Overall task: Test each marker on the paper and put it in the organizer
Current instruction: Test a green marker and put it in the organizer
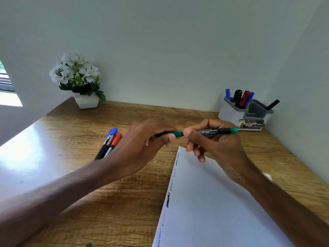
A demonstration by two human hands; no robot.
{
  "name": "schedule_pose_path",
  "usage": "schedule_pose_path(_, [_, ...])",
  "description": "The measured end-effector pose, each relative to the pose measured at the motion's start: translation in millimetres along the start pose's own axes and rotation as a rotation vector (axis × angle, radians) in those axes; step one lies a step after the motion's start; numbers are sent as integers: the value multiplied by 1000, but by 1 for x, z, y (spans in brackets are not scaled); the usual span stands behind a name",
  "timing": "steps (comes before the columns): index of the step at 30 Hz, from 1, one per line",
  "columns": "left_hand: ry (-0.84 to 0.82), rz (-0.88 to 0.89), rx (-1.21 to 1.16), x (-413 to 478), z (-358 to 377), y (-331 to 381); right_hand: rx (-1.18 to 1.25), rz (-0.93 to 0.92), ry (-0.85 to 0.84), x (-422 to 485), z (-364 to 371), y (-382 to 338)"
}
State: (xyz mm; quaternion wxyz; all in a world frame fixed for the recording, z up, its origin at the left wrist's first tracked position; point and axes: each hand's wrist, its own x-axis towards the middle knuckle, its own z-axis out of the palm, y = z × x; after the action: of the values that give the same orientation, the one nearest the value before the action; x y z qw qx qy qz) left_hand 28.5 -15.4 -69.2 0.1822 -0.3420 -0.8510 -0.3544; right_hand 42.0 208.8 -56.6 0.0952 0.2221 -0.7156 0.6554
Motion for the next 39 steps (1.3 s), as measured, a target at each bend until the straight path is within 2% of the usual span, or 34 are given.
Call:
schedule_pose_path(6, [-11,-26,-136,1,3,9,29,-17,-24,-1,2,3])
schedule_pose_path(15, [-84,-9,-200,9,0,6,34,-23,-58,3,-3,-2])
schedule_pose_path(19, [91,-141,-301,18,-6,-1,21,111,-40,6,-9,-5])
schedule_pose_path(22, [193,-164,-353,22,-11,1,39,168,7,9,-17,-8])
schedule_pose_path(27, [198,-133,-371,32,-12,17,-298,-21,14,11,-32,-11])
schedule_pose_path(31, [154,-81,-250,51,0,39,-520,-154,-37,14,-38,-17])
schedule_pose_path(33, [167,-68,-191,65,10,48,-575,-166,17,17,-48,-19])
schedule_pose_path(36, [183,-88,-138,88,30,53,-716,-136,217,21,-77,-14])
schedule_pose_path(39, [-14,-126,-73,107,56,49,-821,-133,466,23,-111,-7])
